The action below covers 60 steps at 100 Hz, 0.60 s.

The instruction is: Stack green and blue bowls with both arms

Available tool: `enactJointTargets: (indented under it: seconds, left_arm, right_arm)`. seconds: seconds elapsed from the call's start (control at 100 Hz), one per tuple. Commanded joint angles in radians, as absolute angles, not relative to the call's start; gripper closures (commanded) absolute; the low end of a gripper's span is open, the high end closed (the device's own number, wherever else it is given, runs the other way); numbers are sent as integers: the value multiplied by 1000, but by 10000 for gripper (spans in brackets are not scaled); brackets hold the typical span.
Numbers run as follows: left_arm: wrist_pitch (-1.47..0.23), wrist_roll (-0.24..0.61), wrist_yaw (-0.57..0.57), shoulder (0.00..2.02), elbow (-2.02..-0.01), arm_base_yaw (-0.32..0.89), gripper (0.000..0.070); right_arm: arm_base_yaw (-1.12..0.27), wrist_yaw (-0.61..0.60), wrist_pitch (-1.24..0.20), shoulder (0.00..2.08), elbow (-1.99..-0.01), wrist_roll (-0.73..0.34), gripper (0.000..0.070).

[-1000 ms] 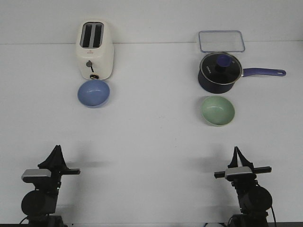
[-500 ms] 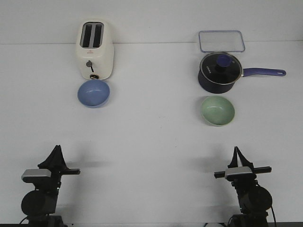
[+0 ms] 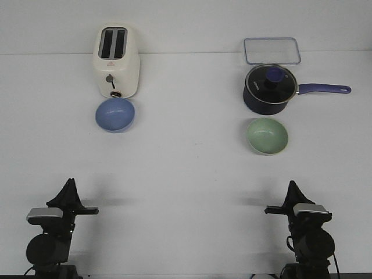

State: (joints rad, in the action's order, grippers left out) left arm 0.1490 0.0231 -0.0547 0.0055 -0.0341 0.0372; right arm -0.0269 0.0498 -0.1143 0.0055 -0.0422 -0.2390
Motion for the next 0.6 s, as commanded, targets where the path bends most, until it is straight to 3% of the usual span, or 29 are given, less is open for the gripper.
enactJointTargets:
  seconds: [0.0,0.16,0.37,0.41,0.52,0.59]
  left_arm:
    - [159,11,-55,4,-14,38,686]
    - [159,11,-55,4,-14,38,687]
    - [159,11,-55,4,-14,38,687]
    - [159,11,-55,4,-14,38,686]
    - [159,11,-55,4,-14,38,686]
    - [159,11,-55,4,-14,38,687]
  right_arm:
    - [-27,51,-131,26,-97,-386,699]
    - [-27,52,-233,172,-234,-426,700]
    - [-26,-9,-293,505,-472,-392,681]
    - [-26,-31,-298,572,-523,-368,617]
    - [-26,-56,-328,750,-665,-338,333]
    - [-26,-53,-365,862,-754,-309,269]
